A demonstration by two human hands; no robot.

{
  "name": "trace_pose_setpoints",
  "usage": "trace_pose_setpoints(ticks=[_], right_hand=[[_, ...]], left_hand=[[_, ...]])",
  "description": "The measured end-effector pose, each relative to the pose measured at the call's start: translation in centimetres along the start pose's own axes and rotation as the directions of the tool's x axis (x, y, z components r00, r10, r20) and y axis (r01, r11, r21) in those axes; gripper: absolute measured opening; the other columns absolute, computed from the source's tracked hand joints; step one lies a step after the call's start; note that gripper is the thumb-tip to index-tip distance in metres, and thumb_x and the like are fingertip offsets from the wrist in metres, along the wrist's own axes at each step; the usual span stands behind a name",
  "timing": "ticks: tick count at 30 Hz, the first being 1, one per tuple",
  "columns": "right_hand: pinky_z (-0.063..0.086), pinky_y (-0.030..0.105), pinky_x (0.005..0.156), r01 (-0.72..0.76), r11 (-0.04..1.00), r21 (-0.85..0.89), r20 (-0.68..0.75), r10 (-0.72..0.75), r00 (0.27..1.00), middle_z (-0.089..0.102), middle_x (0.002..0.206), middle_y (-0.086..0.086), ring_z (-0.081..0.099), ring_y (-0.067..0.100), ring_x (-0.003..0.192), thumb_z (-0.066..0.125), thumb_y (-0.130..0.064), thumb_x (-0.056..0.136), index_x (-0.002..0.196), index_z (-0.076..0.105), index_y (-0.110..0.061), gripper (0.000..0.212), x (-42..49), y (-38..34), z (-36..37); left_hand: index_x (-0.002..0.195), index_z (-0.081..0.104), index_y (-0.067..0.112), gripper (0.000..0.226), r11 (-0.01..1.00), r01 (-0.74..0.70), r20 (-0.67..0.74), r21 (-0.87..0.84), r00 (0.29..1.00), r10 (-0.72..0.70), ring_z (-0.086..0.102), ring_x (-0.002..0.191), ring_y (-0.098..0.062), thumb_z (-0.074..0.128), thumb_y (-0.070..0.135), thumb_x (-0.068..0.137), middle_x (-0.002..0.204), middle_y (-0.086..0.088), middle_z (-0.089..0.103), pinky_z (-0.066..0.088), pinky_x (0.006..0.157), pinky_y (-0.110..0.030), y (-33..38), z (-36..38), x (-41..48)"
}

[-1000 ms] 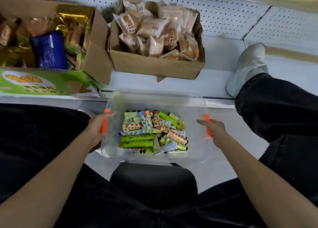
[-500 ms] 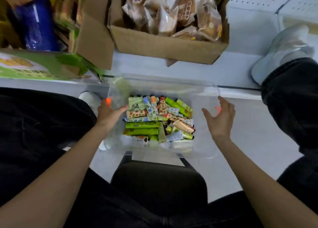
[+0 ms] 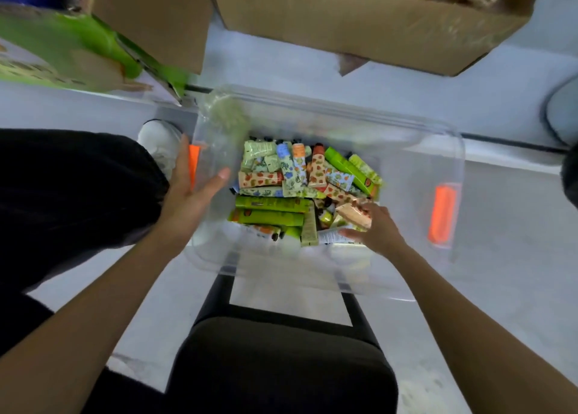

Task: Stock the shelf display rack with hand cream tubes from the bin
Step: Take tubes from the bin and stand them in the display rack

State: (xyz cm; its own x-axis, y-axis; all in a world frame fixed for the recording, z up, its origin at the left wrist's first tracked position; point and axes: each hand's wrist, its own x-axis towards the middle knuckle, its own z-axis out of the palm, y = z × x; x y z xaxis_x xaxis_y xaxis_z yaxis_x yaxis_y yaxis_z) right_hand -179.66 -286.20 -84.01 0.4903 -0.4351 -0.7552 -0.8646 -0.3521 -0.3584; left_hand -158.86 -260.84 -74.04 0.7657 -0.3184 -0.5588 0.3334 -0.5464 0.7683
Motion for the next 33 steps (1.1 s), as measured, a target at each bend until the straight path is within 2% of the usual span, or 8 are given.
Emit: trace_pose_setpoints(ticks=[5, 9, 12, 19, 24, 28, 31, 33], right_hand=[[0.038, 0.037, 0.093, 0.007, 0.970, -0.243, 0.063, 0.008, 0.998, 0.049, 0.128, 0.011, 0.044, 0.031, 0.116, 0.076, -0.062, 0.061, 0.125, 0.048, -0.013, 0.086, 1.5, -0.7, 0.6], [0.044, 0.041, 0.095, 0.001, 0.969, -0.249, 0.083, 0.020, 0.996, 0.049, 0.130, 0.010, 0.051, 0.032, 0.116, 0.078, -0.063, 0.058, 0.129, 0.047, -0.015, 0.091, 2.3, -1.3, 0.8], [0.041, 0.044, 0.101, 0.019, 0.948, -0.319, 0.175, 0.040, 0.984, 0.047, 0.138, 0.008, 0.048, 0.033, 0.123, 0.075, -0.070, 0.053, 0.136, 0.037, -0.019, 0.105, 2.2, -1.0, 1.1], [0.037, 0.046, 0.106, 0.061, 0.952, -0.301, 0.305, 0.035, 0.952, 0.042, 0.146, -0.002, 0.040, 0.027, 0.132, 0.061, -0.092, 0.028, 0.144, 0.031, -0.028, 0.136, 2.5, -0.5, 0.6], [0.033, 0.038, 0.109, 0.086, 0.962, -0.259, 0.411, 0.029, 0.911, 0.043, 0.145, 0.003, 0.041, 0.027, 0.132, 0.085, -0.055, 0.051, 0.145, 0.028, -0.017, 0.117, 2.4, -1.5, -0.1], [0.044, 0.039, 0.100, 0.043, 0.942, -0.333, 0.451, 0.119, 0.885, 0.066, 0.091, 0.006, 0.060, 0.020, 0.081, 0.085, -0.051, 0.057, 0.123, 0.049, -0.006, 0.088, 2.5, -1.9, -0.5], [0.041, 0.033, 0.097, 0.047, 0.962, -0.269, 0.448, 0.082, 0.890, 0.060, 0.113, 0.001, 0.054, 0.022, 0.103, 0.085, -0.045, 0.059, 0.124, 0.048, -0.012, 0.082, 2.4, -1.8, -0.7], [0.041, 0.031, 0.094, 0.065, 0.974, -0.216, 0.449, 0.039, 0.893, 0.057, 0.107, -0.002, 0.053, 0.021, 0.103, 0.086, -0.038, 0.061, 0.122, 0.050, -0.017, 0.074, 2.1, -1.7, -0.9]], left_hand=[[0.148, 0.004, 0.043, 0.093, 0.997, 0.009, -0.002, -0.078, 1.000, -0.009, 0.025, 0.141, -0.007, 0.060, 0.054, 0.075, 0.154, 0.017, 0.022, 0.027, 0.114, -0.041, 0.8, 0.4, -0.4], [0.149, 0.005, 0.038, 0.089, 0.996, 0.002, -0.020, -0.094, 1.000, -0.004, 0.023, 0.140, -0.002, 0.059, 0.044, 0.078, 0.154, 0.017, 0.021, 0.026, 0.110, -0.027, 0.7, 0.7, -0.3], [0.149, 0.008, 0.040, 0.082, 0.996, -0.007, -0.050, -0.084, 0.999, 0.002, 0.025, 0.139, -0.004, 0.061, 0.039, 0.087, 0.153, 0.018, 0.023, 0.026, 0.114, -0.034, 0.2, 0.6, 0.0], [0.146, 0.018, 0.039, 0.091, 0.999, -0.012, -0.021, -0.033, 1.000, 0.012, 0.030, 0.140, -0.014, 0.062, 0.060, 0.070, 0.152, 0.007, 0.031, 0.028, 0.114, -0.047, 0.0, 0.0, 0.2], [0.145, 0.023, 0.022, 0.085, 0.999, -0.032, -0.028, -0.014, 0.999, 0.032, 0.032, 0.138, -0.019, 0.062, 0.051, 0.075, 0.150, -0.003, 0.032, 0.028, 0.114, -0.046, 0.0, 0.1, 0.2], [0.146, 0.023, 0.019, 0.075, 0.999, -0.037, -0.044, -0.002, 0.998, 0.037, 0.033, 0.138, -0.022, 0.062, 0.040, 0.085, 0.150, -0.004, 0.034, 0.029, 0.112, -0.049, -0.2, 0.1, 0.3], [0.146, 0.023, 0.019, 0.068, 0.999, -0.030, -0.055, 0.015, 0.998, 0.030, 0.034, 0.137, -0.020, 0.060, 0.034, 0.090, 0.150, -0.004, 0.034, 0.031, 0.112, -0.048, -0.2, 0.0, 0.3], [0.146, 0.023, 0.020, 0.068, 0.999, -0.031, -0.057, 0.017, 0.998, 0.032, 0.035, 0.136, -0.018, 0.060, 0.034, 0.090, 0.149, -0.002, 0.034, 0.031, 0.112, -0.047, -0.1, 0.1, 0.3]])
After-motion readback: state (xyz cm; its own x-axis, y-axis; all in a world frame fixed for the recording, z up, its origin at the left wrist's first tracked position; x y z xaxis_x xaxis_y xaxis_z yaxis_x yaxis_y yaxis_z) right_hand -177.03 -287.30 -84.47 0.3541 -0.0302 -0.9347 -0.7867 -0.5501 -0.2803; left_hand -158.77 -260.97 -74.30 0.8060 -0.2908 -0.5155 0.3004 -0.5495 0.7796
